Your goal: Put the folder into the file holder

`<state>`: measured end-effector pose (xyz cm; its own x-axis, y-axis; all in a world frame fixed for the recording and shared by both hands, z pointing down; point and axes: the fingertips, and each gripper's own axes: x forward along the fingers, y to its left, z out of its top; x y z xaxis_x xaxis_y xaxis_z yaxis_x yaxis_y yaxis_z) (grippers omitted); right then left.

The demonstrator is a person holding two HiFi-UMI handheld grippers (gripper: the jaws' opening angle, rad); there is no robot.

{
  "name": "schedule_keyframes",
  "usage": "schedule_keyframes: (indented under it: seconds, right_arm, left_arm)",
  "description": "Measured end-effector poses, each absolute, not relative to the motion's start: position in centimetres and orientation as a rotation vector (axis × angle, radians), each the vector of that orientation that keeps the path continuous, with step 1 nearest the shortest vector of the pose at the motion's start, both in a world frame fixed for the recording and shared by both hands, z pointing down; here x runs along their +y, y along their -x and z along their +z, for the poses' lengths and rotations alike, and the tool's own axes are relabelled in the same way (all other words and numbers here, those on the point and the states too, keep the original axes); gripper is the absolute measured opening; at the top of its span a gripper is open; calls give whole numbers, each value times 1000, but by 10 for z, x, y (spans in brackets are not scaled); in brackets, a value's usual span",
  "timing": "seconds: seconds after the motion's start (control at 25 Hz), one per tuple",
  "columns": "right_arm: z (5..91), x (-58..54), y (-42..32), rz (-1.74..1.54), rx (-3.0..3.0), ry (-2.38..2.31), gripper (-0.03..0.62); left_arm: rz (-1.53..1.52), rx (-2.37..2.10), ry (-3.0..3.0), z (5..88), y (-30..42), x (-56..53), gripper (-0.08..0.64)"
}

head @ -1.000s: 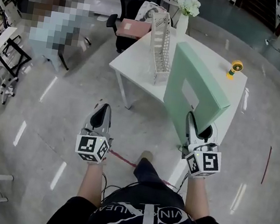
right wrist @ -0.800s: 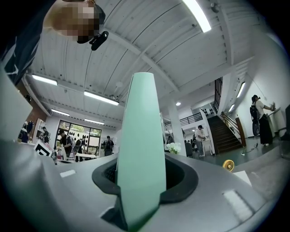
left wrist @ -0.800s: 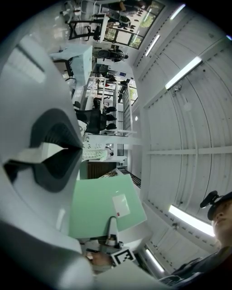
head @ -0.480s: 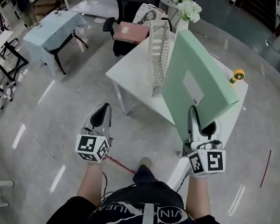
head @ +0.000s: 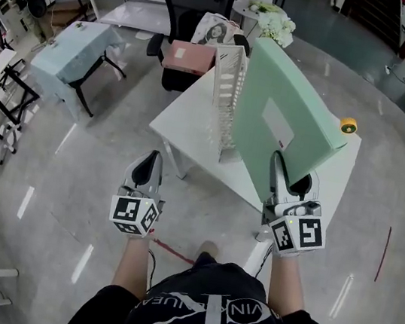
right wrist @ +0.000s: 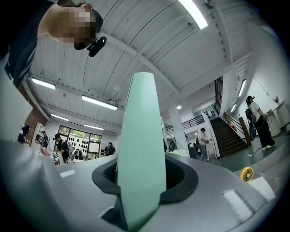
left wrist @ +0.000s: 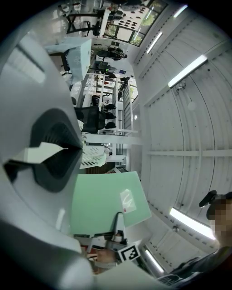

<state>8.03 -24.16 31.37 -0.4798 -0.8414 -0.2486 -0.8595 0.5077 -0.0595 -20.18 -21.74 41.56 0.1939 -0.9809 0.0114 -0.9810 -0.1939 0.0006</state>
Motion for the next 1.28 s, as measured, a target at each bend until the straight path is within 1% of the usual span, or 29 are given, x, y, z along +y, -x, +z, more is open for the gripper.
schedule_keyframes:
  seconds: [0.32,0.72,1.12,1.28]
  right_arm:
    - [303,-281,-67,128,2498,1418,179]
    - [309,-324,-49,77,2492,1453,181]
    - [311,-369,-33,27,2434,1525,181]
    - [312,-385,-20,53,2401,1520,181]
  left_arm:
    - [-24,-1974,-2442,411,199,-250,0]
    - [16,-1956,-2420,421,207,-281,0]
    - [35,-1865,-2501,412,216,-344,0]
    - [41,-1853,-2515,411,227,-369,0]
